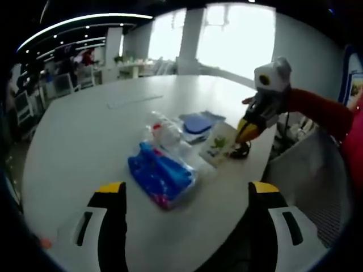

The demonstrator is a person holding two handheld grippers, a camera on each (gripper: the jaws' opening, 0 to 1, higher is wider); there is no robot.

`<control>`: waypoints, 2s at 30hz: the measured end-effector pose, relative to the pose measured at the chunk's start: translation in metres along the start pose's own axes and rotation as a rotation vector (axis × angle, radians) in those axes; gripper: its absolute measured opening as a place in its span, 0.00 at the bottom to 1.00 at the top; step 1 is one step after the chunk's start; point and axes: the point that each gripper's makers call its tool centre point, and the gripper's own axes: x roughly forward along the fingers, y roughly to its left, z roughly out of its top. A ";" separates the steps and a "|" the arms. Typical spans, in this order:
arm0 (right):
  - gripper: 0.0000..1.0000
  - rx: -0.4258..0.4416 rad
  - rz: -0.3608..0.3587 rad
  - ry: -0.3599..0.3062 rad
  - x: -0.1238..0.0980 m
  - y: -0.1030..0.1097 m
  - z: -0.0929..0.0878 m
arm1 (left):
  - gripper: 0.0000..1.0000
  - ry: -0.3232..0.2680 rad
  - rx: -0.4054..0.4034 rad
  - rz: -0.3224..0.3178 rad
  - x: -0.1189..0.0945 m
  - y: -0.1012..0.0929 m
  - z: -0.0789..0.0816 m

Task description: Arrange the tabletop items into an orderly group along one side of the table until the central work area is clear of visible clutter.

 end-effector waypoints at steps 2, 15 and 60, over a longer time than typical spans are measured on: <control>0.02 -0.001 0.000 0.003 -0.001 0.000 0.000 | 0.86 -0.006 0.016 -0.002 0.001 -0.002 0.003; 0.02 -0.033 -0.002 0.013 -0.008 0.001 0.012 | 0.86 -0.047 0.120 -0.018 0.007 -0.013 0.030; 0.02 -0.216 0.010 0.107 -0.023 0.015 0.069 | 0.83 -0.071 0.379 -0.130 0.055 -0.046 0.091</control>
